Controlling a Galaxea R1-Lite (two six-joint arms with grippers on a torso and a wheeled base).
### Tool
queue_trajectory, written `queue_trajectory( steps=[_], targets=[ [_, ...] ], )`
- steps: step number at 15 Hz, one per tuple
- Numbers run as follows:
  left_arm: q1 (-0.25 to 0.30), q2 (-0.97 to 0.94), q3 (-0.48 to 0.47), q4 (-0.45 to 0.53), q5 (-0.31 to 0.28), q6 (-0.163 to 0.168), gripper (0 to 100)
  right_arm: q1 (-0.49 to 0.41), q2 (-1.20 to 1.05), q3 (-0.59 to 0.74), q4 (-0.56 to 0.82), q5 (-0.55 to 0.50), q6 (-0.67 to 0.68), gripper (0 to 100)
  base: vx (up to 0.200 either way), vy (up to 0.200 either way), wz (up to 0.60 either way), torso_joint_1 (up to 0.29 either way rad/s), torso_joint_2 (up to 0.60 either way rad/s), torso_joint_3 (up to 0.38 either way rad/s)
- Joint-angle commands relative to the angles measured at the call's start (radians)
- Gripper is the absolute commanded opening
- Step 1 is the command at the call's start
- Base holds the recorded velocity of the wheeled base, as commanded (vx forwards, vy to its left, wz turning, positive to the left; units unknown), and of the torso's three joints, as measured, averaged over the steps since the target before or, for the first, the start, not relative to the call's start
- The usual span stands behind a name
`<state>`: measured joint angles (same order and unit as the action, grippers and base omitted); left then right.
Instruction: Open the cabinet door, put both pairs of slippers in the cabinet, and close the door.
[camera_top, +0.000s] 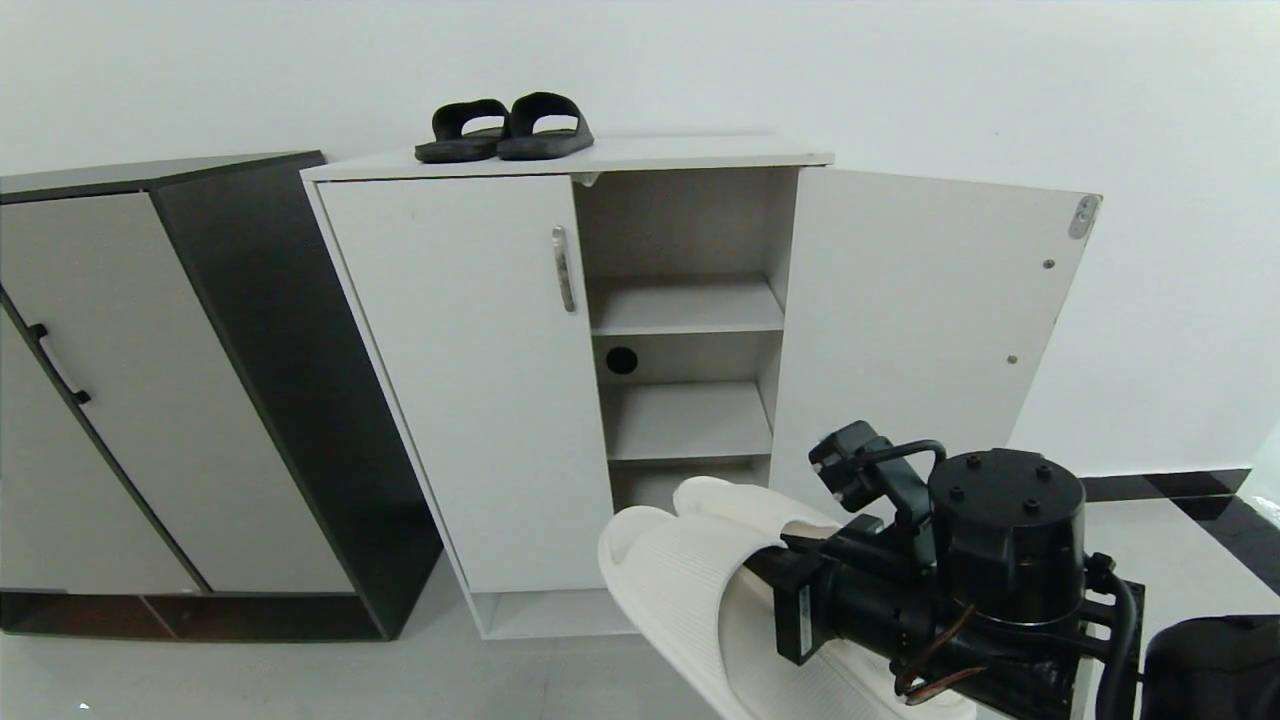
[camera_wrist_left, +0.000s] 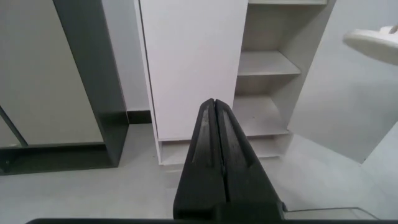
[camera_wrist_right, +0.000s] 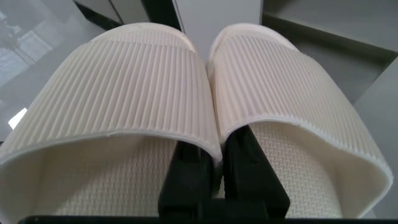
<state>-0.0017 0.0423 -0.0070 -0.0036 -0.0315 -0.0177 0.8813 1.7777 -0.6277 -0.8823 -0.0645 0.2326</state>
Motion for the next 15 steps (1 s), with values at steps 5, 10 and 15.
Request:
queue_trajectory(
  steps=[5, 10, 15],
  targets=[
    [0.003, -0.042, 0.007, 0.002, 0.022, 0.001, 0, -0.001, 0.27, -0.208, 0.033, -0.184, 0.102, 0, 0.0, 0.0, 0.0, 0.0, 0.0, 0.0],
    [0.003, -0.042, 0.007, 0.002, 0.022, 0.002, 0, -0.004, 0.391, -0.426, 0.238, -0.238, 0.179, 0, 0.0, 0.0, 0.0, 0.0, 0.0, 0.0],
    [0.003, -0.042, 0.007, 0.002, 0.021, 0.004, 0, -0.002, 0.419, -0.564, 0.382, -0.314, 0.223, 0, 0.0, 0.0, 0.0, 0.0, 0.0, 0.0]
  ],
)
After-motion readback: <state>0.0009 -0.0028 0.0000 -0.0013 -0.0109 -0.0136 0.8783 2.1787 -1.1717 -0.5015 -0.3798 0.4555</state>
